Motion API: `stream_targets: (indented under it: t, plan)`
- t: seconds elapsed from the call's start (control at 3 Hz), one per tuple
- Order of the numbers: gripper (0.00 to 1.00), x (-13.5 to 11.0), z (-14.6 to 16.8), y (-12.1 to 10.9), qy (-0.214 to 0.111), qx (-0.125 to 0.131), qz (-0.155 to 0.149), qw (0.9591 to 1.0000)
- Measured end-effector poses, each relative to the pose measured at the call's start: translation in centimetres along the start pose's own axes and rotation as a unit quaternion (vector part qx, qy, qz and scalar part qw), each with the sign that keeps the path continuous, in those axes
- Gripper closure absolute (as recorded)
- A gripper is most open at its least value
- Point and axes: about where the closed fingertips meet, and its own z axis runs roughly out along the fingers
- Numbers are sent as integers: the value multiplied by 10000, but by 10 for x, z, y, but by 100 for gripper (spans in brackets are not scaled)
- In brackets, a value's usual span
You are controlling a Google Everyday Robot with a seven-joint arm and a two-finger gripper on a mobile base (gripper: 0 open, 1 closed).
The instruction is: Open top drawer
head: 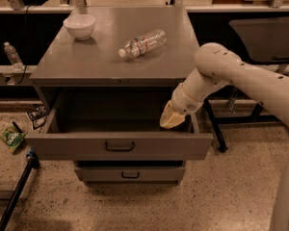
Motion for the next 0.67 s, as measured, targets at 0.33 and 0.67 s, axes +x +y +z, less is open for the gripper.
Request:
stream_targets:
  t: [0.33, 0.67]
  plan:
    - [100, 0, 24, 0, 49, 75, -166, 9998]
    - [100, -1, 45, 1, 75, 127, -244, 9996]
